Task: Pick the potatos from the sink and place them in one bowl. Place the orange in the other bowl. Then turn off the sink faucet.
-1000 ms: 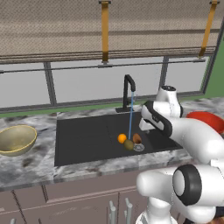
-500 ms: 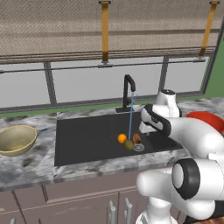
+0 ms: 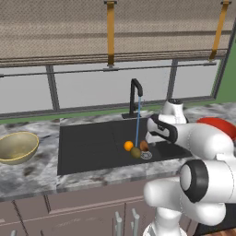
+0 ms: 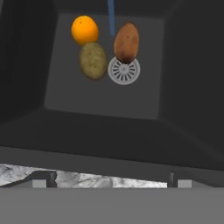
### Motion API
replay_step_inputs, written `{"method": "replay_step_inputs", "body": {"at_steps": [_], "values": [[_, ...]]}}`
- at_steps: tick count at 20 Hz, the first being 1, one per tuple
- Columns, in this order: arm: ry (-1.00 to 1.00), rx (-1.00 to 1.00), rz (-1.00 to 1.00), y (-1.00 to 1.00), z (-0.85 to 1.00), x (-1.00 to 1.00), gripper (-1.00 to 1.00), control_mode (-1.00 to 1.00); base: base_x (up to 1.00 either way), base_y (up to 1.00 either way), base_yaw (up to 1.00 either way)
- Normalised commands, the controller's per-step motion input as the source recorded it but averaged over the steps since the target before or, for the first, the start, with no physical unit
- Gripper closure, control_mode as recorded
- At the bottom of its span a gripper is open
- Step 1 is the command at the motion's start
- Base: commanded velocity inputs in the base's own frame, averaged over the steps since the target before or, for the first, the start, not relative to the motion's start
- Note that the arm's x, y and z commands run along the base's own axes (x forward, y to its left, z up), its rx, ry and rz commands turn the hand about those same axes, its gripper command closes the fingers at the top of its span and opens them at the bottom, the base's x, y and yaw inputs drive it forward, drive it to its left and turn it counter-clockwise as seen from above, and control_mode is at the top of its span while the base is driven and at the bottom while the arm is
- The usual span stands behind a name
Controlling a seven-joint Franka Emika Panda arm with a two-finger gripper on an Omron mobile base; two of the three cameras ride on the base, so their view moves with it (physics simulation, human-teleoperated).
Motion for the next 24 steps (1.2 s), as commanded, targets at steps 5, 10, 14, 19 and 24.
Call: {"method": "replay_step_inputs", "body": {"at_steps": [5, 10, 14, 19, 24], "values": [[0.0, 0.0, 0.0, 0.0, -0.19, 0.14, -1.0, -1.0, 0.0, 0.0, 0.0], [0.0, 0.0, 0.0, 0.0, -0.18, 0.16, -1.0, -1.0, 0.0, 0.0, 0.0], [0.0, 0.0, 0.0, 0.0, -0.17, 0.17, -1.0, -1.0, 0.0, 0.0, 0.0], [0.0, 0.0, 0.0, 0.0, -0.18, 0.17, -1.0, -1.0, 0.0, 0.0, 0.0], [0.0, 0.0, 0.0, 0.0, -0.19, 0.2, -1.0, -1.0, 0.0, 0.0, 0.0]]}}
